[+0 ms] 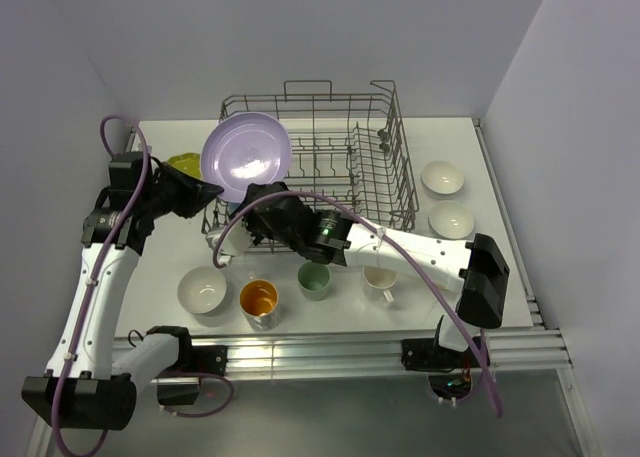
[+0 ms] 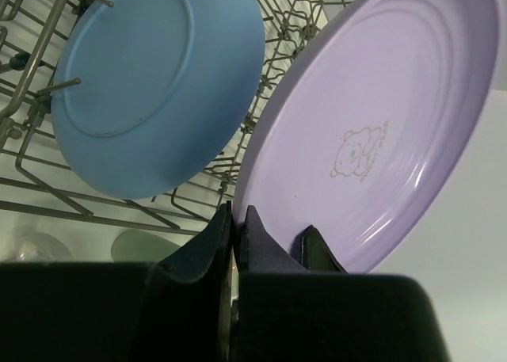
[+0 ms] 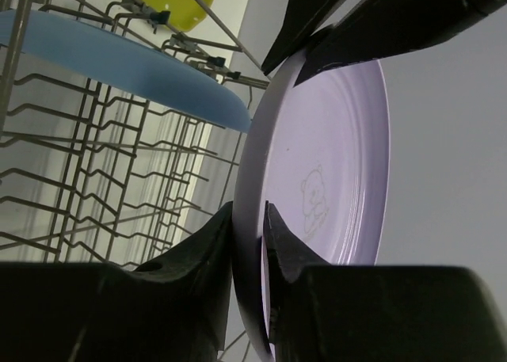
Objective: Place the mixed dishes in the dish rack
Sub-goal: Pass the plate from the left arm to the right
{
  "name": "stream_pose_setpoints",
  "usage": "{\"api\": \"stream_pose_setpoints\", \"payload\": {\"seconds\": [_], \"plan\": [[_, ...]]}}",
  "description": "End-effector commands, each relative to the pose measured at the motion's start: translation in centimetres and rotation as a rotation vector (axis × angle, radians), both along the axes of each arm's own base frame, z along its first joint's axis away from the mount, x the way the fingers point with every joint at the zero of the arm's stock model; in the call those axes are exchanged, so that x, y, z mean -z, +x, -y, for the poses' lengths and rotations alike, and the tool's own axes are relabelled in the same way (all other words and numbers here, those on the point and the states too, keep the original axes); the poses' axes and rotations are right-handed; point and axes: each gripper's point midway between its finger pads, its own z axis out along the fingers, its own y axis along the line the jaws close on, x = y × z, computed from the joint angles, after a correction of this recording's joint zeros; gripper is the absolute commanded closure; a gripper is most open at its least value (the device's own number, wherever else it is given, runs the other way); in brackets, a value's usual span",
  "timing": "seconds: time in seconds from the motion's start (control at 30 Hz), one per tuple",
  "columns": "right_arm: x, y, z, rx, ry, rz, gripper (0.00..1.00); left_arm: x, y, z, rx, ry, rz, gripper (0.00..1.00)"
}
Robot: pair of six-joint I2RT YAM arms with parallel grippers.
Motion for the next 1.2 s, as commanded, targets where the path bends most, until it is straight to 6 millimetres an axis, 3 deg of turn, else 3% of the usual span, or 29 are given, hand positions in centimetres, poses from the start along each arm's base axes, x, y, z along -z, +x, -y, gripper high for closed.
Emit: {"api": "stream_pose_setpoints", "payload": {"seconds": [0.0, 0.13, 0.2, 0.23, 0.33, 0.43, 0.7, 0.8, 0.93, 1.1, 1.17], "plan": [[-1.0, 0.4, 0.3, 0.023, 0.054, 0.013, 0.76, -2.1, -0.2, 0.4, 0.015, -0.025, 0.075, 1.00], [-1.1, 0.2, 0.5, 0.032, 0.082, -0.011, 0.83, -2.6, -0.3, 0.3, 0.008, -0.024, 0.102, 1.00], [-1.5, -0.1, 0.7, 0.031, 0.102, -0.019, 0.92, -2.5, -0.2, 0.5, 0.014, -0.036, 0.109, 0.93], [-1.7, -0.2, 0.7, 0.029, 0.119, -0.030, 0.94, -2.5, -0.3, 0.7, 0.022, -0.044, 0.112, 0.87], [-2.6, -0.4, 0.9, 0.031, 0.167, -0.051, 1.00, -2.6, -0.3, 1.0, 0.042, -0.061, 0.128, 0.55], [-3.6, -0.6, 1.2, 0.034, 0.206, -0.060, 1.00, -3.0, -0.4, 1.0, 0.046, -0.059, 0.154, 0.38], [-7.4, 0.2, 2.0, 0.052, 0.335, -0.101, 1.00, -4.3, -0.7, 1.4, 0.090, -0.043, 0.234, 0.27], [-8.9, 0.2, 2.5, 0.056, 0.419, -0.190, 1.00, -5.9, -0.8, 0.7, 0.100, 0.044, 0.313, 0.21], [-10.2, -0.2, 3.4, 0.049, 0.511, -0.324, 1.00, -9.9, -1.4, -1.0, 0.080, 0.215, 0.471, 0.02], [-10.2, -1.3, 4.1, 0.053, 0.614, -0.516, 1.00, -14.0, -2.9, -2.6, 0.017, 0.322, 0.662, 0.01], [-10.3, -1.3, 4.4, 0.047, 0.658, -0.587, 1.00, -14.5, -3.5, -2.9, 0.010, 0.363, 0.710, 0.01]]}}
